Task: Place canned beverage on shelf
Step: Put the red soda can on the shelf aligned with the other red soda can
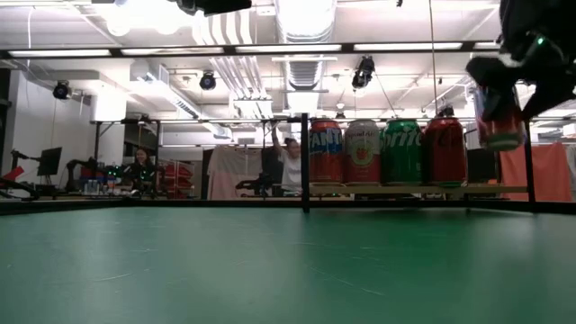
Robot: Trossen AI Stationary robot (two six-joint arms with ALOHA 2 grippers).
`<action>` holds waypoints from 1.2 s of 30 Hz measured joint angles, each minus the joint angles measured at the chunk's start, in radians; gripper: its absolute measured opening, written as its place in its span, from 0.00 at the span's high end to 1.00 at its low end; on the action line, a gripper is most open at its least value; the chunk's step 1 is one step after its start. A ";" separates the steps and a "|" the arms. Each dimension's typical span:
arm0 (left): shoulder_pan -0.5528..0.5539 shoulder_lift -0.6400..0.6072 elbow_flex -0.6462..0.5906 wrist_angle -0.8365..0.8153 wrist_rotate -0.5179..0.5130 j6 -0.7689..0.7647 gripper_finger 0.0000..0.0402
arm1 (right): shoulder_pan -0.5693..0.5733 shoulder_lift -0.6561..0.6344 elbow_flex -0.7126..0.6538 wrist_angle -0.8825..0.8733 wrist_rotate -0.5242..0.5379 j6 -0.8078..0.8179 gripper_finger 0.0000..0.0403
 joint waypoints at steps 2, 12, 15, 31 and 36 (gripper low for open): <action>0.000 0.000 0.000 0.000 0.000 -0.004 0.04 | -0.002 0.022 -0.022 0.016 -0.017 0.029 0.35; 0.000 0.000 0.000 -0.008 -0.001 -0.018 0.04 | -0.010 0.081 -0.082 0.091 0.004 0.113 0.35; 0.000 0.000 -0.001 -0.009 -0.001 -0.015 0.04 | -0.026 0.081 -0.089 0.098 0.013 0.124 0.35; 0.000 -0.015 -0.003 -0.104 -0.066 0.028 0.04 | -0.120 0.081 -0.092 0.101 0.047 0.113 0.35; 0.000 -0.035 -0.003 -0.138 -0.078 0.045 0.04 | -0.131 0.100 -0.104 0.116 0.081 0.118 0.35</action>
